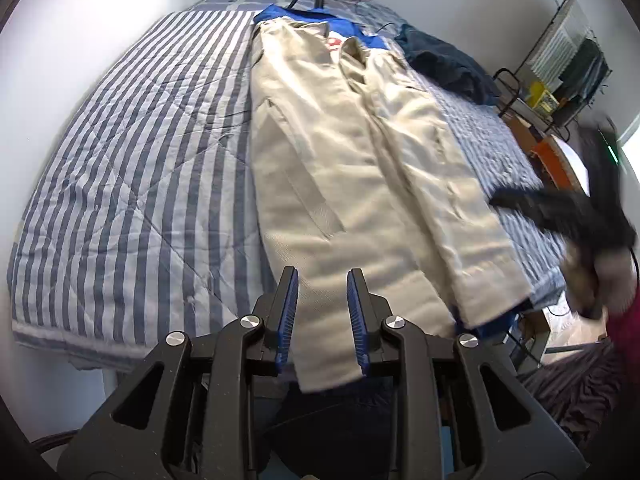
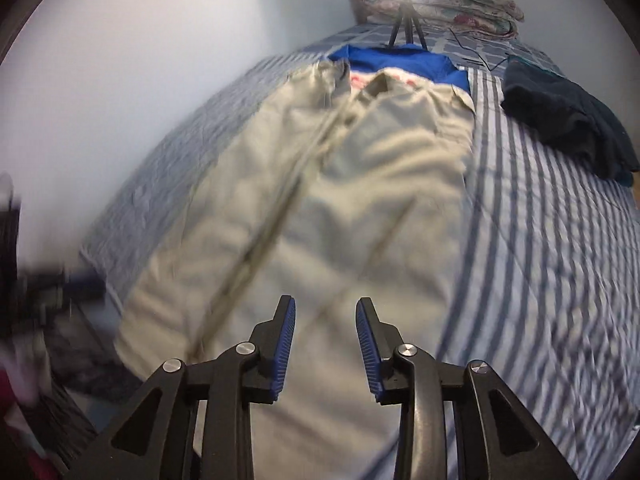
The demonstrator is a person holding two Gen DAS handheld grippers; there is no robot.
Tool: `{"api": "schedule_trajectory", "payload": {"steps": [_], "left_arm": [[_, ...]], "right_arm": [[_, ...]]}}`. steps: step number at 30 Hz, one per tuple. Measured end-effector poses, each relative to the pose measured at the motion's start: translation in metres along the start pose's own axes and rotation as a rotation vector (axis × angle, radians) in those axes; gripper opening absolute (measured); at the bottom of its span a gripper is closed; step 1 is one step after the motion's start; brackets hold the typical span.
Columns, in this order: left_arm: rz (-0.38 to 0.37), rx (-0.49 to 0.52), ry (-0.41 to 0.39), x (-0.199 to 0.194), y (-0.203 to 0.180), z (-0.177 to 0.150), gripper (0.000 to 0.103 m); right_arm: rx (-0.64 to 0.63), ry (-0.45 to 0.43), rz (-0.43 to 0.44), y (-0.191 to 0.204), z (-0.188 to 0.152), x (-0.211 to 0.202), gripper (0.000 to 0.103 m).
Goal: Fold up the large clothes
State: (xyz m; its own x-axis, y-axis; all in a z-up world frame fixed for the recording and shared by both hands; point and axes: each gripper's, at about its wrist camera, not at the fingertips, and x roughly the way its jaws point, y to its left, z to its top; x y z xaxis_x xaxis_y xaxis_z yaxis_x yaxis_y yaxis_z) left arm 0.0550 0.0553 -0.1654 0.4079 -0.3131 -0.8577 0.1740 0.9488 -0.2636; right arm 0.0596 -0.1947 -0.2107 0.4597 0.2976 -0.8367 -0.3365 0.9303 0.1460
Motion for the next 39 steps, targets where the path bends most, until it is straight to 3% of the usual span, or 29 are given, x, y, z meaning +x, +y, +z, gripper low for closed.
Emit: {"api": "schedule_trajectory", "payload": {"steps": [4,7,9,13,15,17,20,22,25,32,39], "left_arm": [[0.049,0.017,0.015,0.017,0.0,0.003,0.024],[0.081,0.059,0.028,0.029,-0.009,0.0,0.024],[0.128,0.109,0.055,0.043,-0.016,-0.006,0.025],[0.216,0.209,0.078,0.066,-0.023,-0.018,0.037],[0.232,0.226,0.071,0.064,-0.024,-0.019,0.043],[0.23,0.212,0.072,0.061,-0.02,-0.018,0.048],[0.215,0.183,0.071,0.051,-0.015,-0.015,0.05],[0.207,0.18,0.069,0.046,-0.013,-0.012,0.057],[0.137,0.126,0.095,0.041,-0.005,-0.007,0.06],[-0.105,-0.191,0.198,0.054,0.045,0.001,0.063],[-0.249,-0.246,0.256,0.067,0.048,-0.007,0.062]], "right_arm": [[-0.006,0.011,-0.061,-0.002,-0.03,0.007,0.035],[0.019,0.097,-0.105,-0.009,-0.051,0.023,0.035],[0.038,0.082,-0.103,-0.014,-0.058,0.023,0.035],[0.065,0.069,-0.078,-0.019,-0.055,0.014,0.036],[0.094,0.043,-0.064,-0.023,-0.056,0.006,0.04],[0.117,-0.001,-0.06,-0.028,-0.059,-0.003,0.056],[0.168,-0.039,-0.058,-0.034,-0.064,-0.011,0.06],[0.208,-0.039,-0.036,-0.04,-0.066,-0.012,0.066],[0.235,-0.015,-0.007,-0.047,-0.068,-0.008,0.076],[0.351,0.038,0.166,-0.063,-0.077,0.005,0.077],[0.454,0.038,0.362,-0.078,-0.082,0.017,0.079]]}}
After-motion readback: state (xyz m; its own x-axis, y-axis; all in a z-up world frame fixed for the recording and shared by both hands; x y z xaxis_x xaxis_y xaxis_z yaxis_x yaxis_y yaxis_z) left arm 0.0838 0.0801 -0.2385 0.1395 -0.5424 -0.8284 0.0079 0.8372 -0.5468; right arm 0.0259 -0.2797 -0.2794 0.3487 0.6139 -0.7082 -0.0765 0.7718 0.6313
